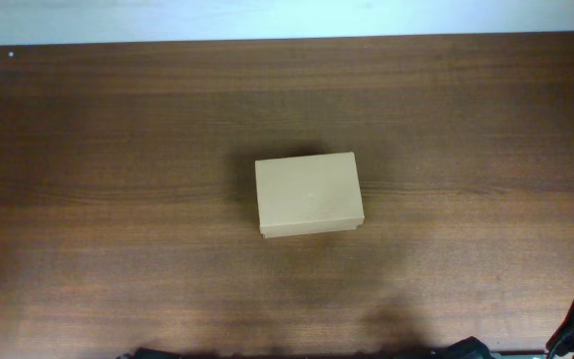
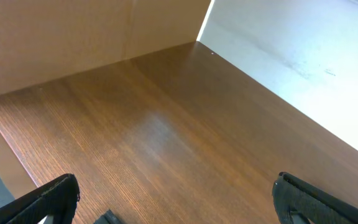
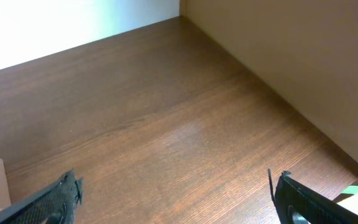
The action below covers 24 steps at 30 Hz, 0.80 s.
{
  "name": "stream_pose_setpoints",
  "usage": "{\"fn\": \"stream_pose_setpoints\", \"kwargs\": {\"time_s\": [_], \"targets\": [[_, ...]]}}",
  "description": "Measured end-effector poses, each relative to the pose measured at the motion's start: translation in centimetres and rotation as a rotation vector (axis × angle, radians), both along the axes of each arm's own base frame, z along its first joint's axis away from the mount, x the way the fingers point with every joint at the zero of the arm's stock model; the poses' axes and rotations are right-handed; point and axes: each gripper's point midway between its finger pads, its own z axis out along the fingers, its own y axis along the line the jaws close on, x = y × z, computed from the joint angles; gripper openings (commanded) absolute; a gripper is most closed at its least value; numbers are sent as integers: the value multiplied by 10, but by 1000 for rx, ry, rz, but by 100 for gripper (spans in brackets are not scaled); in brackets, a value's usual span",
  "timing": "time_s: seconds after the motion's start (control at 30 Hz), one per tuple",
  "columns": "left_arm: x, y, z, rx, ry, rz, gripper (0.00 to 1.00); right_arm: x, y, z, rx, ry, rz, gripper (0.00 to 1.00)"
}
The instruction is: Pack container
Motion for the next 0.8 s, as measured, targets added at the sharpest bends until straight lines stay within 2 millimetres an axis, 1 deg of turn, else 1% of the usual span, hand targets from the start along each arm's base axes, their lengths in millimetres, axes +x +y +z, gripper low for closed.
{"fn": "stream_pose_setpoints", "kwargs": {"time_s": [0.67,0.73,0.8], "targets": [[0,0,0,-3,-2,1,99,0,-1,2,-4,-9,-9,99],[0,0,0,-3,-1,1,99,5,-4,15,3,-84,-43,99],[0,0,0,-3,-1,1,99,14,-5,38,40,-224,-91,99]]}}
